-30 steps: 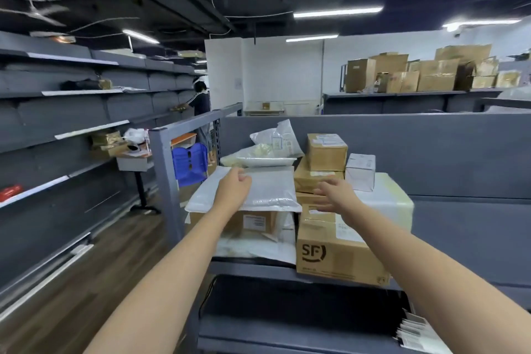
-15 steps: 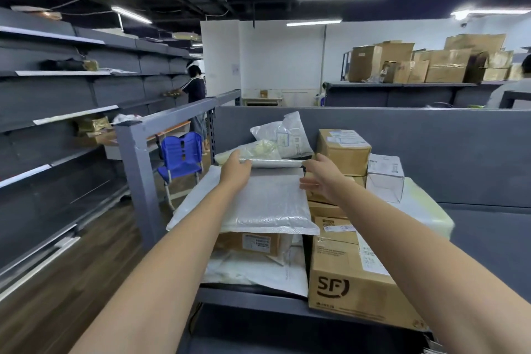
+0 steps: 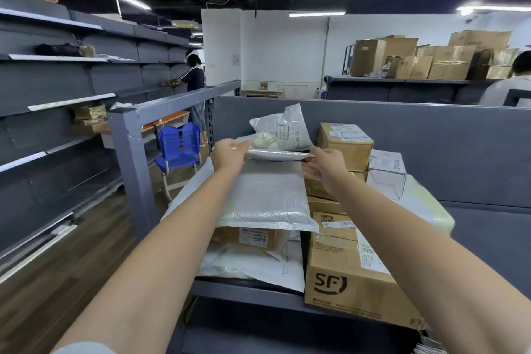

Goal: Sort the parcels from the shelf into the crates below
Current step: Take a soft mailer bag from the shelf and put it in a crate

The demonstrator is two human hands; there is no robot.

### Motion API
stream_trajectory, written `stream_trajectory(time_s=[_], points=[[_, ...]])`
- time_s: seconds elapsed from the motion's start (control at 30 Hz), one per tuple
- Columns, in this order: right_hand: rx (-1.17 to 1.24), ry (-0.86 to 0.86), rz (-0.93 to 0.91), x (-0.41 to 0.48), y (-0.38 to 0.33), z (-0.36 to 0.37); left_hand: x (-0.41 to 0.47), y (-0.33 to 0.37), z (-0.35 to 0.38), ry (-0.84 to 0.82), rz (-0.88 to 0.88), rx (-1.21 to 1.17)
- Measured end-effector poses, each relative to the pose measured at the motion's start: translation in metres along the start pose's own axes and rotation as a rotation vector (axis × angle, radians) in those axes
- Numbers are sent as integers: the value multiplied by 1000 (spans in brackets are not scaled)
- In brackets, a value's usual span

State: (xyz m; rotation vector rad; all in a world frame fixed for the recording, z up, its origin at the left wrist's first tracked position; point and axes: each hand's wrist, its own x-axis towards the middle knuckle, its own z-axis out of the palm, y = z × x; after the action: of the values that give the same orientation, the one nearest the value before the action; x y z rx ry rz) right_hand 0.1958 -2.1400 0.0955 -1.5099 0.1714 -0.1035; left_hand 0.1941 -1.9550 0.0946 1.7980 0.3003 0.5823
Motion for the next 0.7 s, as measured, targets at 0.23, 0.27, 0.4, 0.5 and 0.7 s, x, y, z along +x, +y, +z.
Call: stream_trajectory(time_s=[0.23, 0.27, 0.4, 0.5, 0.7], points=[[75, -173, 143, -29, -8, -15, -37, 10, -20, -230, -200, -366], [86, -192, 162, -33, -7, -18, -45, 11, -24, -274, -223, -362], [144, -225, 152, -53, -2, -32, -71, 10, -35, -341, -250, -320], [111, -235, 116, -77, 6, -41, -96, 8, -43, -326, -230, -297], [138, -279, 42, -137, 20, -69, -153, 5, -57, -192, -113, -127]])
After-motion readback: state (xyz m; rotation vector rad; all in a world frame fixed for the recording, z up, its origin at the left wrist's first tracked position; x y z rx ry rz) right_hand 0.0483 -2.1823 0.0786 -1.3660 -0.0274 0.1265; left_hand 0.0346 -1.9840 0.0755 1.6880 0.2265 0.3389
